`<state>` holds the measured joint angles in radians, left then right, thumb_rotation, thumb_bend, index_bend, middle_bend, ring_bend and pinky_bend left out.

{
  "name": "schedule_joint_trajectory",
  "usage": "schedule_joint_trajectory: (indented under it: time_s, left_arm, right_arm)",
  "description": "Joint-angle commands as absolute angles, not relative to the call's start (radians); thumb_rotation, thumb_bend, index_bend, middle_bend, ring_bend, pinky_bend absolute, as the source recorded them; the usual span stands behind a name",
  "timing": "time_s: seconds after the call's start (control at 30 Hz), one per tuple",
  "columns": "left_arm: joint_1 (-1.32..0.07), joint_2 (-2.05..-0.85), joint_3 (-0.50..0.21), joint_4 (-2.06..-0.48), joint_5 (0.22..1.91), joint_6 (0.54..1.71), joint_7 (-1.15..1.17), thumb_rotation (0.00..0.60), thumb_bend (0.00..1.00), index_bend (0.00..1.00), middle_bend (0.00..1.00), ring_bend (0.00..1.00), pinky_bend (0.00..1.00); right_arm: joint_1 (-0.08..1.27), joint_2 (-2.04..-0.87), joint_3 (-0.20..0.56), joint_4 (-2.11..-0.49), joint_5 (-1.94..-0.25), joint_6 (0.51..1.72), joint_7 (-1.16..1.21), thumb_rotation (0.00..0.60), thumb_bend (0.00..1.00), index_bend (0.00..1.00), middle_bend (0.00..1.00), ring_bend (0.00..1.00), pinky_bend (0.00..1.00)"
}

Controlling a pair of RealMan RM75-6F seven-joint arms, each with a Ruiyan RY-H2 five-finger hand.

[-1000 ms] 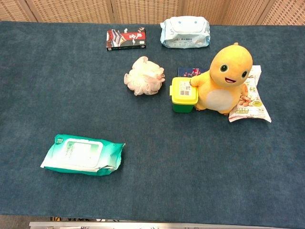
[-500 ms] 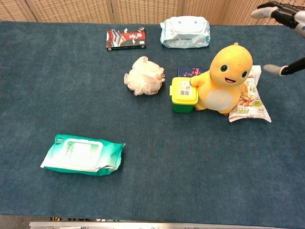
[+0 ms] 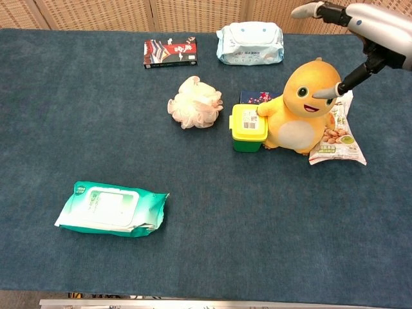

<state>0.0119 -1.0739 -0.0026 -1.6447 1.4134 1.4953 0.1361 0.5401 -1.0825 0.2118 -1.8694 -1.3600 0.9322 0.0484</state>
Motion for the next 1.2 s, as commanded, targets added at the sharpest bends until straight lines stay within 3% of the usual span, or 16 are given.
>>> schedule_joint_trajectory:
  time_s: [0.03,0.43,0.77,1.03,1.2]
  left_arm:
    - [0.013,-1.073,-0.003,-1.643,1.413,1.496,0.134,0.600,0.00,0.14,0.07,0.13,0.03]
    - [0.018,-1.067,-0.004,-1.640,1.408,1.495,0.123,0.600,0.00,0.14,0.07,0.13,0.03]
    - [0.023,-1.063,-0.004,-1.640,1.410,1.499,0.116,0.600,0.00,0.14,0.07,0.13,0.04]
    - [0.024,-1.064,-0.004,-1.639,1.413,1.499,0.117,0.600,0.00,0.14,0.07,0.13,0.05]
    - [0.026,-1.063,-0.004,-1.641,1.412,1.498,0.118,0.600,0.00,0.14,0.07,0.13,0.05]
  right_arm:
    - [0.566,-1.086,0.218,-1.880,-1.337,0.912,0.065,0.600,0.00,0.10,0.05,0.00,0.08]
    - [0.620,-1.143,0.211,-1.861,-1.291,0.888,0.020,0.600,0.00,0.10,0.06,0.00,0.08]
    - [0.686,-1.047,0.186,-1.915,-1.288,0.735,0.050,0.596,0.01,0.10,0.06,0.00,0.07]
    - [0.697,-1.034,0.177,-1.902,-1.335,0.706,0.163,0.567,0.50,0.08,0.06,0.00,0.07]
    - [0.695,-1.041,0.169,-1.885,-1.364,0.724,0.186,0.529,0.70,0.08,0.06,0.00,0.06]
